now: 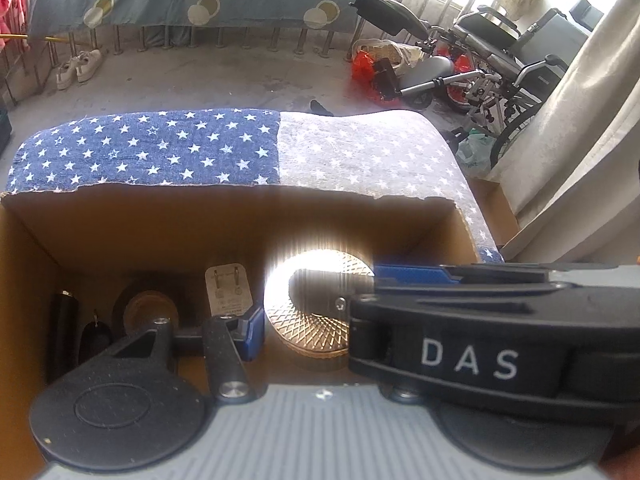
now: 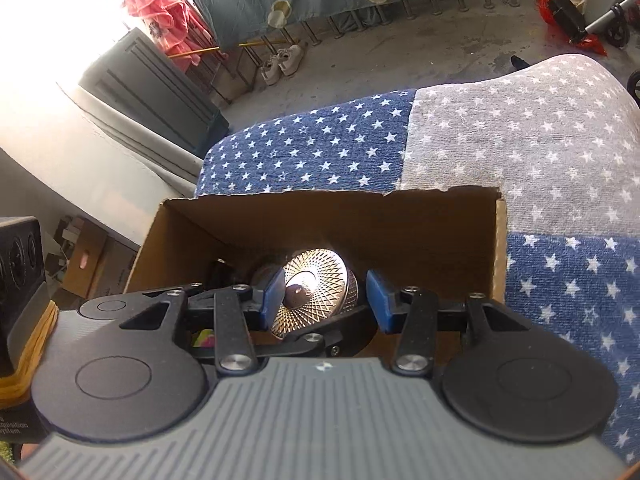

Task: Organize rigid objects
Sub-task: 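Lift the gold round tin into the box and open the right gripper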

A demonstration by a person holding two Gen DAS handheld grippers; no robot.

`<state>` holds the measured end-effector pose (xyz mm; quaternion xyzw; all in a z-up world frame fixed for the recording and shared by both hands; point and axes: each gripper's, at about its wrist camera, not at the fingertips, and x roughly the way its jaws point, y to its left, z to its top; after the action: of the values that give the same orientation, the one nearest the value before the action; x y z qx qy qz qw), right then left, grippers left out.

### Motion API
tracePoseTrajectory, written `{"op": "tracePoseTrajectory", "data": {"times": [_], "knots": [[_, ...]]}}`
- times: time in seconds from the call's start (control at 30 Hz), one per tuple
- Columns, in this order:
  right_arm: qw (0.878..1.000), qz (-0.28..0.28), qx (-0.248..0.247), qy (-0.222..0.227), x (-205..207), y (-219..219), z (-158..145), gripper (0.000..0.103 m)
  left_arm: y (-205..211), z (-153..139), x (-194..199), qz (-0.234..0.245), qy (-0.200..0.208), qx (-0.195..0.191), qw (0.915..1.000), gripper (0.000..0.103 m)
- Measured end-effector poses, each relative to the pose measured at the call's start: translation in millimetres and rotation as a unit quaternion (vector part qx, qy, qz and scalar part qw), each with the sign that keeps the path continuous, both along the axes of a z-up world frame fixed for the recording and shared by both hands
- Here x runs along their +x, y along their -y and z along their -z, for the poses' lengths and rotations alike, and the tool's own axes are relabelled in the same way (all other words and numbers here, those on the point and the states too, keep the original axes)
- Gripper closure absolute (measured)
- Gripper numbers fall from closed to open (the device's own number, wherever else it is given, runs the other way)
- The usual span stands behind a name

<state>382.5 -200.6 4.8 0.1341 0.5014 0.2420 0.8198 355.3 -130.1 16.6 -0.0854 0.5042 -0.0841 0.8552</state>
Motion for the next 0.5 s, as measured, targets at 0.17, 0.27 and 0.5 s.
{"op": "tracePoseTrajectory", "data": {"times": [0.17,0.27,0.5], "knots": [[0.999,-0.019,-0.035,0.013,13,-10,4,0.06,-3,12,8,-0.023,-0.014,-0.017,0.9995,0.044],[0.998,-0.027,-0.051,0.017,19,-14,8,0.065,-4,26,13,-0.033,-0.043,-0.038,0.9978,0.044],[0.997,-0.027,-0.061,0.031,18,-15,7,0.067,-5,27,12,-0.034,-0.046,-0.053,0.9969,0.041]]}}
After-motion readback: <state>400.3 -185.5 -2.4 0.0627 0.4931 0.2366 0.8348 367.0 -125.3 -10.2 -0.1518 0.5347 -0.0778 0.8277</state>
